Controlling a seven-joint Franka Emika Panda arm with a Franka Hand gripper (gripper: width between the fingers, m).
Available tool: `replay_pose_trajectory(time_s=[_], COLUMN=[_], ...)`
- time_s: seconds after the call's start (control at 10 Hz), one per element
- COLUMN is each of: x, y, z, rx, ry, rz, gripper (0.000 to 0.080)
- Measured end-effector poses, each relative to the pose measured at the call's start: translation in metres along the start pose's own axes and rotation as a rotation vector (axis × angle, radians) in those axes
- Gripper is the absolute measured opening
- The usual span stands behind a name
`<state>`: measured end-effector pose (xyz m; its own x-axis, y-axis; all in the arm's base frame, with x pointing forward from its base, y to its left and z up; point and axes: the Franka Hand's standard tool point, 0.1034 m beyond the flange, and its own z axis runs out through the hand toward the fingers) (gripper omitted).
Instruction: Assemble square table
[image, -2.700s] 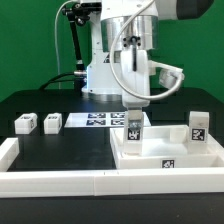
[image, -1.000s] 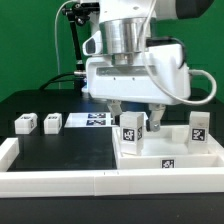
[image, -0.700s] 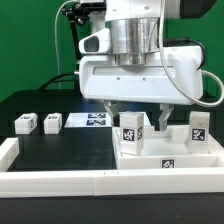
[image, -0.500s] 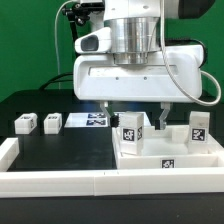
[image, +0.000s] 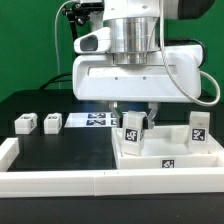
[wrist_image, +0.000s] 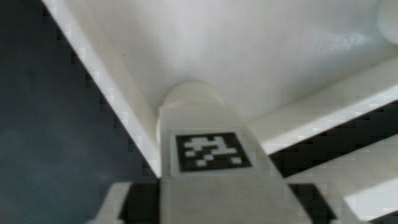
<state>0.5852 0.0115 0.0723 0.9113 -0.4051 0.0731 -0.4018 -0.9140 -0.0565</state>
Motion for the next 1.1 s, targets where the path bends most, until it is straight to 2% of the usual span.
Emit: replay_pose_trajectory(time_s=[0.4,0.5,0.7,0.9,1.1], x=[0.0001,-0.0001,-0.0025,-0.0020,-0.0034], y=[0.0005,0.0007,0.0022,0.0042,0.0021], z=[0.0002,0.0003,0.0019,0.0026,0.0029], rx=[0.001,0.002,0.018,0.047,0.059], ry=[0.000,0.000,0.012,0.032,0.042], rz=[0.057,0.146,0.411,0.619,0.788], gripper=[0.0295,0.0295,0.0295,0.0295,0.0295])
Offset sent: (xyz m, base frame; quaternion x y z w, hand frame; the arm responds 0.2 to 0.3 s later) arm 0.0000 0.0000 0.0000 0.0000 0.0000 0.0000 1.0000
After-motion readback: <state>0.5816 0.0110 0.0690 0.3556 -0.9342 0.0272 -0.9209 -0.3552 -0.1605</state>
